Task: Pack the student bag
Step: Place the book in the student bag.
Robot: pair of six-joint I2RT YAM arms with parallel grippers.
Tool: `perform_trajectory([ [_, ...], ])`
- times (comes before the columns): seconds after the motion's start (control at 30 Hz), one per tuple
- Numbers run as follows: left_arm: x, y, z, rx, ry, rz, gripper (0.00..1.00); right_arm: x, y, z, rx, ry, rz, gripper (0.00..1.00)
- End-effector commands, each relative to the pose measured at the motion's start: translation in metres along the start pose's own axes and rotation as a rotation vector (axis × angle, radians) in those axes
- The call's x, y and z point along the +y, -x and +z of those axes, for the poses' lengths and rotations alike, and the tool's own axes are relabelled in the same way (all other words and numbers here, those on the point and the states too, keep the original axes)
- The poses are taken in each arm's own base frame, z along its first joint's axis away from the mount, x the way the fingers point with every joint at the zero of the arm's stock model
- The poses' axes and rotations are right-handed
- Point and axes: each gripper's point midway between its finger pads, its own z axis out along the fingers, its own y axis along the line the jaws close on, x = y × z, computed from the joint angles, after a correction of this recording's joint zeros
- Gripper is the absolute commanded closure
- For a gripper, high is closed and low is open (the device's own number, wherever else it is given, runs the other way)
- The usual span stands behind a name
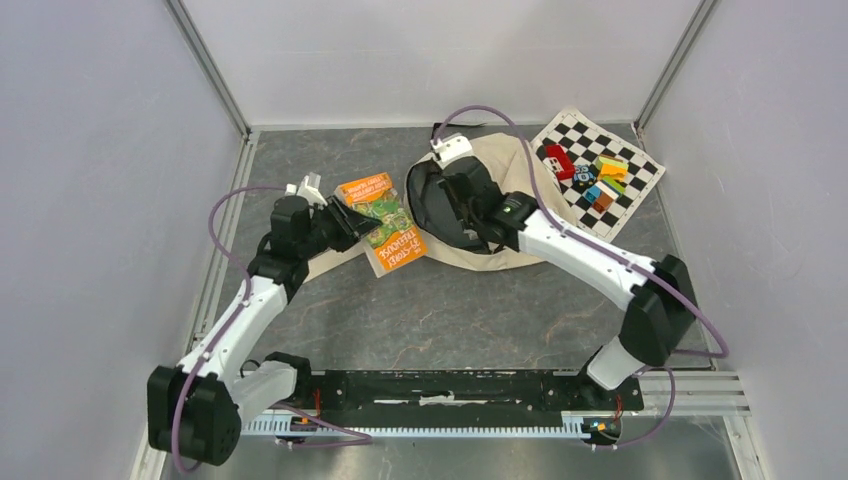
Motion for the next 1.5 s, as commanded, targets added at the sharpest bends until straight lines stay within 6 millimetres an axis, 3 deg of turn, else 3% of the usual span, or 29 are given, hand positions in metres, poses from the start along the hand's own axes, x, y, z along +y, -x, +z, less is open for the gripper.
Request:
perform_trajectory([
  [0.0, -0.074, 0.029, 0.012, -0.063, -0.299, -0.040, 0.98, -0.003, 0.027, -0.026, -0.148, 0.066, 0.187, 1.00],
  [0.3, -0.099, 0.022, 0.071, 0.022, -0.420, -0.098, 0.98, 0.005, 0.038, -0.041, -0.225, 0.165, 0.266, 1.00],
  [0.43, -0.087, 0.011, 0.110, 0.082, -0.403, -0.154, 0.98, 0.011, 0.048, -0.048, -0.246, 0.210, 0.275, 1.00],
  [0.8, -0.083, -0.031, 0.179, 0.165, -0.402, -0.254, 0.98, 0.012, 0.059, -0.056, -0.289, 0.242, 0.301, 1.00],
  [1.1, -0.071, -0.018, 0.231, 0.077, -0.258, -0.225, 0.97, 0.024, 0.049, -0.054, -0.267, 0.296, 0.311, 1.00],
  [1.17, -0.075, -0.019, 0.242, 0.080, -0.237, -0.199, 0.82, 0.026, 0.045, -0.052, -0.259, 0.300, 0.310, 1.00],
  [1.27, -0.072, -0.023, 0.252, 0.115, -0.184, -0.147, 0.46, 0.026, 0.043, -0.052, -0.254, 0.300, 0.306, 1.00],
  [1.47, -0.033, -0.018, 0.237, 0.090, 0.038, 0.031, 0.09, 0.022, 0.044, -0.054, -0.259, 0.289, 0.292, 1.00],
])
